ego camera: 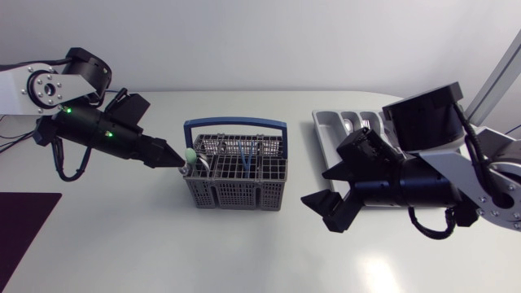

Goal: Unload the cutlery basket into the drawer organizer.

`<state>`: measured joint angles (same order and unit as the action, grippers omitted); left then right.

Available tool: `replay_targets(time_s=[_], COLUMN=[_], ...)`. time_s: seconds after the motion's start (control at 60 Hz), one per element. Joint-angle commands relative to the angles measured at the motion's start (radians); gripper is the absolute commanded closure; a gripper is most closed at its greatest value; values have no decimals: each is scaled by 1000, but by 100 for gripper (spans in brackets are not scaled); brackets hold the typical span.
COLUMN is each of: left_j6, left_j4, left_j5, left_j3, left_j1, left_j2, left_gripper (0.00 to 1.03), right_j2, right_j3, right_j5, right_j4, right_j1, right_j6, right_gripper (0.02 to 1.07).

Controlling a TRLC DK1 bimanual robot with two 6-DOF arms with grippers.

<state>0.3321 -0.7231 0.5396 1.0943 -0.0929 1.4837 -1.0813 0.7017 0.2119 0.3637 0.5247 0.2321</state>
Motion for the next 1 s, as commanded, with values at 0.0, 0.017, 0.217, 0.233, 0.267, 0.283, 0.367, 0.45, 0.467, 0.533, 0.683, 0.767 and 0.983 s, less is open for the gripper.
replay_targets(time_s=[0.0, 0.017, 0.217, 0.233, 0.267, 0.283, 0.367, 0.45, 0.467, 0.533, 0.683, 0.767, 0.983], left_j6=[-28, -28, -41, -42, -45, -45, -54, -59, -59, -62, -73, -82, -79], left_j4=[5, 7, 34, 37, 40, 40, 45, 51, 53, 53, 53, 53, 51], left_j5=[-10, -12, -23, -24, -24, -24, -35, -41, -43, -49, -87, -92, -90], left_j3=[-2, -2, -10, -10, -8, -8, -7, -8, -7, -7, -14, -19, -24], left_j1=[-4, -5, -22, -25, -30, -31, -42, -47, -47, -48, -64, -70, -74], left_j2=[46, 47, 59, 59, 59, 59, 61, 67, 70, 76, 79, 72, 38], left_gripper=[42, 43, 63, 65, 69, 71, 80, 80, 80, 83, 87, 91, 100], right_j2=[-16, -16, -17, -17, -20, -22, -23, -23, -22, -22, -22, -22, -22], right_j3=[-21, -21, -19, -19, -19, -19, -19, -21, -22, -27, -38, -39, -47], right_j5=[-3, -3, -3, -3, -3, -3, -3, -3, -3, -3, -3, -3, -3], right_j4=[-2, -2, -3, -3, -5, -5, -8, -9, -9, -12, -20, -23, -32], right_j1=[11, 11, 11, 11, 11, 11, 11, 11, 11, 11, 11, 11, 11], right_j6=[6, 6, 4, 6, 6, 4, 4, 4, 4, 4, 4, 4, 3], right_gripper=[14, 14, 14, 14, 14, 14, 14, 14, 14, 14, 14, 14, 14])
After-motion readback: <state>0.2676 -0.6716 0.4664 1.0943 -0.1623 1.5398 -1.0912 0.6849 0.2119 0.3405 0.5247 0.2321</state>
